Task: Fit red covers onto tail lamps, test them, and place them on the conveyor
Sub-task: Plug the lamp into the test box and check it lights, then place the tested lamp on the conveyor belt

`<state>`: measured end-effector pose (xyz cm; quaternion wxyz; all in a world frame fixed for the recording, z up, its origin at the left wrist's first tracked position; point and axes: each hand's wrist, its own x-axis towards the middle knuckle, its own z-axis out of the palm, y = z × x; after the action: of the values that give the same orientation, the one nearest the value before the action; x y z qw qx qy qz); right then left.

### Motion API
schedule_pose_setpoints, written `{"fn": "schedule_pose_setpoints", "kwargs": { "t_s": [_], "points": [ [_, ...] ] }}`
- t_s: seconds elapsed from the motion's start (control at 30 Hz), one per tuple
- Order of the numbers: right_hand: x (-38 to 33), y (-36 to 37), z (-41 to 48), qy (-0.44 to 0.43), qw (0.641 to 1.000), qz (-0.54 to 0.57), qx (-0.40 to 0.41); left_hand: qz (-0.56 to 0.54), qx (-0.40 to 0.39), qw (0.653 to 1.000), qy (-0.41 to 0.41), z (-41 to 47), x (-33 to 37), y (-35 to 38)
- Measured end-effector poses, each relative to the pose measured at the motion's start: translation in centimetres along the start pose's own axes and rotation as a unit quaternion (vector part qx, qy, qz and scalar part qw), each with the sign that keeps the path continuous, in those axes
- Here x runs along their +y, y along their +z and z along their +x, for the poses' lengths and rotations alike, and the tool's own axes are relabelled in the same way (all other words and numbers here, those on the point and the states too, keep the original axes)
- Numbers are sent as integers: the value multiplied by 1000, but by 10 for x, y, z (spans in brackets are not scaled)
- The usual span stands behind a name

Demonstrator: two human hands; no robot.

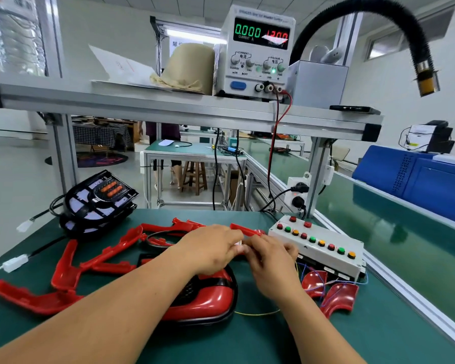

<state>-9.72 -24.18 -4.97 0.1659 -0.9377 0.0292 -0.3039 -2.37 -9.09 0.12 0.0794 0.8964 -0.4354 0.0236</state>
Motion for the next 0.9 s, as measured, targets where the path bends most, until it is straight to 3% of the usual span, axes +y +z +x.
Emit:
{"fn": "schedule_pose_setpoints", "kwargs": {
  "t_s": [0.17, 0.37, 0.47, 0.53, 0.6, 0.67, 0.73, 0.8, 0.9],
  "points": [
    [1, -1, 1, 2, 1000, 20, -3, 35, 15, 999, -16, 2, -2, -1],
    [7, -2, 2, 50, 999, 11, 9, -11, 24, 999, -47, 3, -8, -8],
    [10, -6, 3, 113, 987, -102, -55, -137, 93, 984, -63, 0, -13, -26],
    [9, -8, 3, 106, 979, -160, -72, -203, 181, 960, -68, -9, -25, -45],
    [-1, -10, 4, 61, 986, -151, -30, -295, 285, 908, -81, -24, -42, -62],
    [-16, -10, 6, 26, 998, -41, -35, -425, 380, 815, -106, -44, -60, -72],
    [-33, -3, 4, 26, 988, 89, -126, -538, 469, 689, -126, -65, -76, -74],
    [-47, 5, 0, 49, 963, 125, -232, -619, 520, 573, -140, -85, -88, -67],
    [-54, 13, -4, 130, 928, 212, -277, -694, 537, 456, -151, -110, -97, -50]
  ]
}}
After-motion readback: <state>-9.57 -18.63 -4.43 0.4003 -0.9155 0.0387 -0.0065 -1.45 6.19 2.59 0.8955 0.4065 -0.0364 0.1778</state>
